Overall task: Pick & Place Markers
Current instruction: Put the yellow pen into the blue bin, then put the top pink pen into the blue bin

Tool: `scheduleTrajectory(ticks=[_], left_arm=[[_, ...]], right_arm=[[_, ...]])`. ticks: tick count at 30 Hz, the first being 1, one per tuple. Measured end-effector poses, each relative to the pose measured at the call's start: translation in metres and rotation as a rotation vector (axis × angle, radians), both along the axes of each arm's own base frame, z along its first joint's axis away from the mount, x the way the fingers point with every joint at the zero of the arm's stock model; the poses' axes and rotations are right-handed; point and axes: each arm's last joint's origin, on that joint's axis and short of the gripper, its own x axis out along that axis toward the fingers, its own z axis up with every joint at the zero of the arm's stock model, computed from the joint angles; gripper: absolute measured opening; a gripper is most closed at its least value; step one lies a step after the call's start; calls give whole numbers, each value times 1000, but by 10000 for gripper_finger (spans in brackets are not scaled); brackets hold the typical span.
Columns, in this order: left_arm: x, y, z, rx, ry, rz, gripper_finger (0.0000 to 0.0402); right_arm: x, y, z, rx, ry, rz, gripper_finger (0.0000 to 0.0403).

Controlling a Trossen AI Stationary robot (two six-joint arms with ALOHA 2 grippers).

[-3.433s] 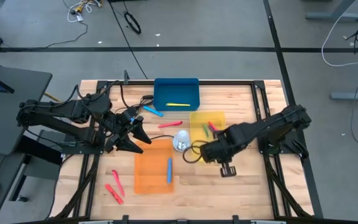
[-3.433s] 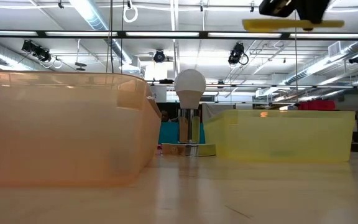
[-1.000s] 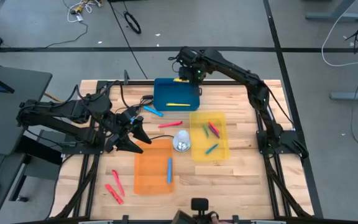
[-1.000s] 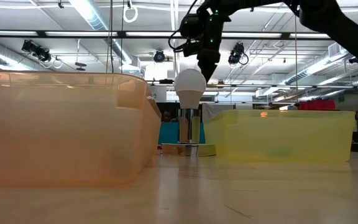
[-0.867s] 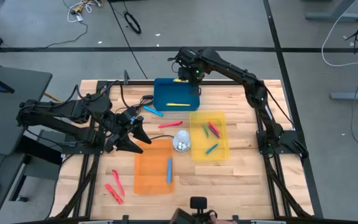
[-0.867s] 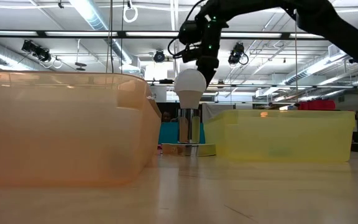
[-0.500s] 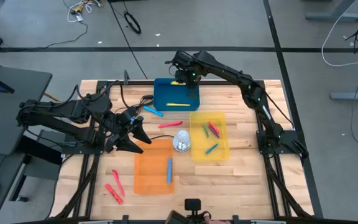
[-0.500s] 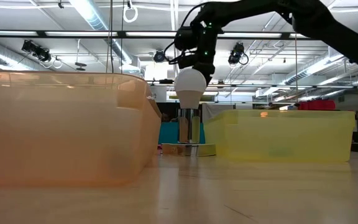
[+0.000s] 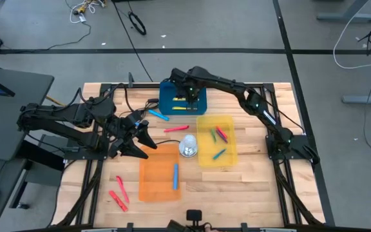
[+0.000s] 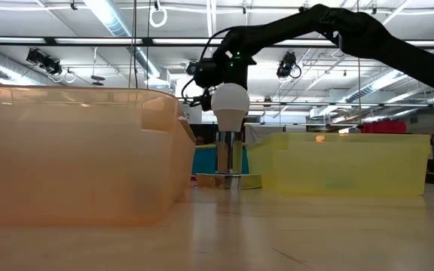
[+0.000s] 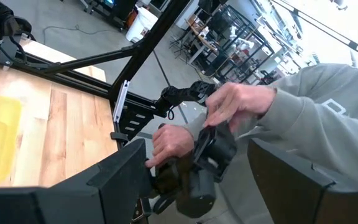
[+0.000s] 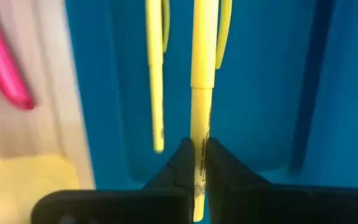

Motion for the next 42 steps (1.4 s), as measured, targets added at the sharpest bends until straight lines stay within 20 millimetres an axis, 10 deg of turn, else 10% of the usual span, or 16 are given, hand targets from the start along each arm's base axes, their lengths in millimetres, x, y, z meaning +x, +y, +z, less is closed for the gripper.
scheduleTrajectory(ticks=[21,42], left_arm=[[0,0,0,0,-1,0,287],[0,0,0,0,-2,0,287]], right_arm=[[2,-20,-27,39,-16,-75,23],[-2,-19,-25,42,16,-78,216]])
